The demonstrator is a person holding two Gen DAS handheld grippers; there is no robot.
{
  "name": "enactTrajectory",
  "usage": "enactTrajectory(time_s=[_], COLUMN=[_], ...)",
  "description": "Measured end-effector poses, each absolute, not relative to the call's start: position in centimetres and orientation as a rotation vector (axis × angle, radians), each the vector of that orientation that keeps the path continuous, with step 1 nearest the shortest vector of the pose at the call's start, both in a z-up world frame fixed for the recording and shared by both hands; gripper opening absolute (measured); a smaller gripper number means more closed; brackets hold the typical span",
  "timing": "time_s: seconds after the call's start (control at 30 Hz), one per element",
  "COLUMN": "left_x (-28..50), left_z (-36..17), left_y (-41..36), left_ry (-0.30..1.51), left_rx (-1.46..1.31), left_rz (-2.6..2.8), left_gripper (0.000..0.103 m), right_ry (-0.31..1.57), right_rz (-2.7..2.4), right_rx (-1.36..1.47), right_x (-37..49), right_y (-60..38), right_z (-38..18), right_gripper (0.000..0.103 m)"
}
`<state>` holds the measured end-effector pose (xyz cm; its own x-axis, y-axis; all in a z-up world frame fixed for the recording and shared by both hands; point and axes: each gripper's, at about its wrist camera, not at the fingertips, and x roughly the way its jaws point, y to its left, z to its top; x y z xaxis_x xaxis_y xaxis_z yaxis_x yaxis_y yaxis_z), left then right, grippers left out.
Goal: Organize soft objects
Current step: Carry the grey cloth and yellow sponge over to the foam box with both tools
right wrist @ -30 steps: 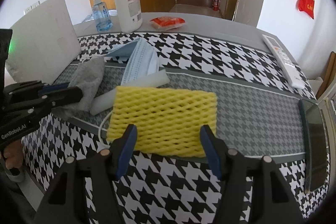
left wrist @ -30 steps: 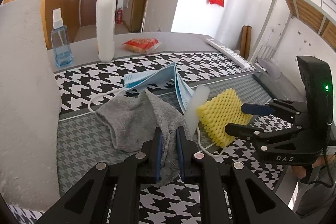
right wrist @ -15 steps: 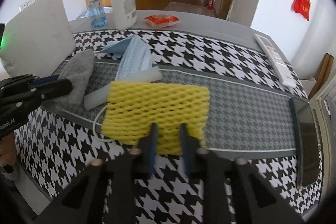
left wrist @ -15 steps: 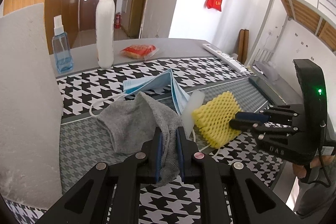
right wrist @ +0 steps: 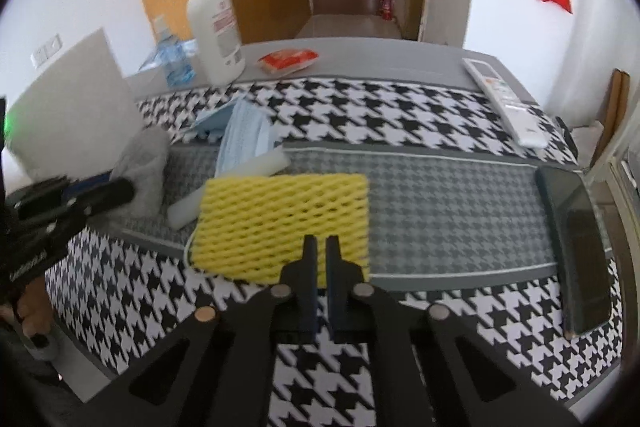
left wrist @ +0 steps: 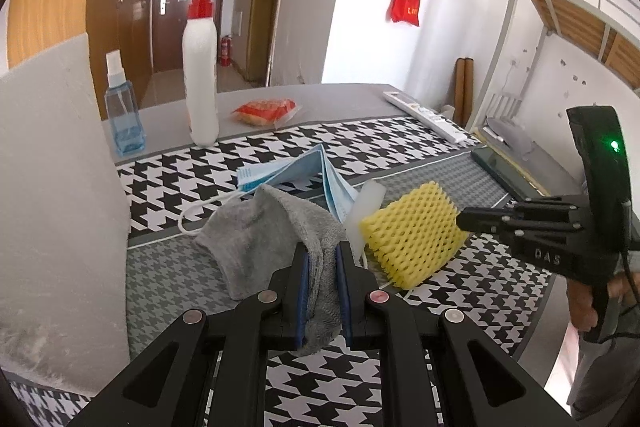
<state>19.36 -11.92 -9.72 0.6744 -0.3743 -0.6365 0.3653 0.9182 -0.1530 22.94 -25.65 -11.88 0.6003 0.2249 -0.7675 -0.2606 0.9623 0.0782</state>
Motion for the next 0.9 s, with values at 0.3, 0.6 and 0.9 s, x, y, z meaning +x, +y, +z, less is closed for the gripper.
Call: enactTrajectory(time_s=[0.3, 0.6, 0.9], left_x=[18.5, 18.0, 17.7], left_z=[-8.7, -8.3, -8.2], left_y=[-11.7, -11.6, -11.8], left_ry=[0.687, 0.678, 0.679], left_rx=[0.003, 0.016, 0.031], left_rz=[-0.395, -0.38, -0.369], left_gripper=[0.014, 0.014, 0.014], right_ry=[0.891, 0.924, 0.903], right_rz=[0.306, 0.31, 0.301], right_rx=[0.015, 0.005, -0.007], right_x=[24.4, 25.0, 24.4], right_y=[-25.9, -25.5, -25.5], right_z=[-12.8, -14.3, -14.3], right_gripper=[0.063, 0.056, 0.008])
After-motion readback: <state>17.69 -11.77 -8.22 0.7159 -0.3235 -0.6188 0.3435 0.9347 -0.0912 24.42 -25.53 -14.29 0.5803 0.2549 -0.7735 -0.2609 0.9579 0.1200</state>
